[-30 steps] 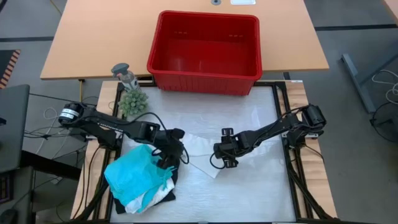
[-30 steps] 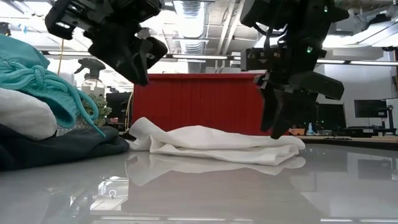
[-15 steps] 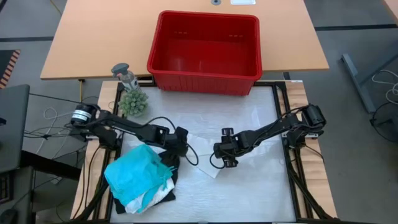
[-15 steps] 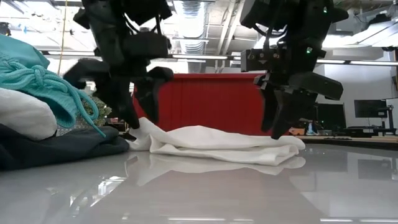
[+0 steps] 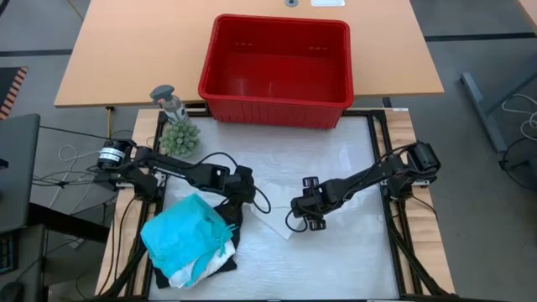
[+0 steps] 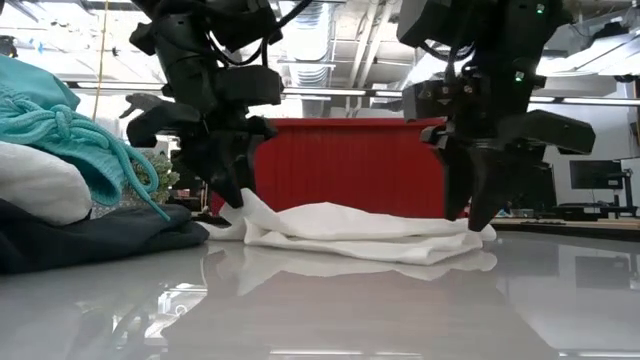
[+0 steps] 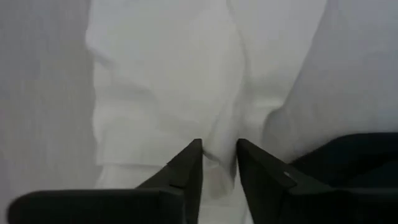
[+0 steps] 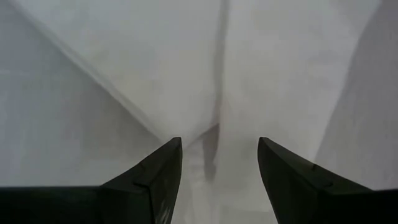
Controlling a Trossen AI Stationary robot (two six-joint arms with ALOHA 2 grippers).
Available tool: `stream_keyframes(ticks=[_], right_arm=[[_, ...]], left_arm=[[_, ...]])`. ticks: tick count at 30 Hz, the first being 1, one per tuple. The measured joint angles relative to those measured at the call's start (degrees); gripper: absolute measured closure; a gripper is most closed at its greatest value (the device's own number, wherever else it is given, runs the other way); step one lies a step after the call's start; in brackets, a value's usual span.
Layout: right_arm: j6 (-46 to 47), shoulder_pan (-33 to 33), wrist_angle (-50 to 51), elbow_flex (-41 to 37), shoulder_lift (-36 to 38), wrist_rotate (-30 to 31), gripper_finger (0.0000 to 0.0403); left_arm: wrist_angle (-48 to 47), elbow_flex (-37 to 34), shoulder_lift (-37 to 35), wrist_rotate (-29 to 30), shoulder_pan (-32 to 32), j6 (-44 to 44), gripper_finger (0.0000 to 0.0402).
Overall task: Fold Laundry from Bin
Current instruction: Fold the white shorts
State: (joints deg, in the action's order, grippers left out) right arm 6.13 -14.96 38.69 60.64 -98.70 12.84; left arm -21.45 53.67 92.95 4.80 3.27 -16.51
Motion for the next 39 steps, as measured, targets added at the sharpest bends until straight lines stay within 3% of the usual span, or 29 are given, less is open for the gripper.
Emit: stream_keyframes(ticks=[5,13,20,26,29,32,36,39], right_arm=[[0.7,0.9,-0.4,0.0,0.0,3.7,0.0189],[1.4,1.8,-1.0,0.0,0.0,2.1,0.0253],[4.6,-0.2,-0.8,0.0,0.0,3.7,0.0293],[7.5,-1.1,2.2,0.0,0.0,4.0,0.0374],[7.6,-1.0,1.6,0.0,0.0,2.0,0.0388],[7.5,-1.0,-0.1,0.0,0.1,-1.0,0.0366],[10.4,-1.0,0.0,0.0,0.1,-2.2,0.0265],[13.0,-0.8,1.0,0.0,0.1,1.5,0.0189]], left_arm=[[0.0,0.0,0.0,0.1,-0.3,0.7,0.0354],[0.0,0.0,0.0,0.2,-0.3,1.6,0.0396],[0.0,0.0,0.0,0.5,-1.0,4.9,0.0400],[0.0,0.0,0.0,1.8,-1.8,9.0,0.0401],[-0.2,0.6,0.0,1.5,-2.0,9.6,0.0401],[-0.2,1.8,0.0,1.2,-2.0,9.5,0.0401],[0.0,3.0,0.0,1.1,-2.2,9.4,0.0401],[0.0,3.4,-0.1,1.0,-2.4,9.3,0.0401]])
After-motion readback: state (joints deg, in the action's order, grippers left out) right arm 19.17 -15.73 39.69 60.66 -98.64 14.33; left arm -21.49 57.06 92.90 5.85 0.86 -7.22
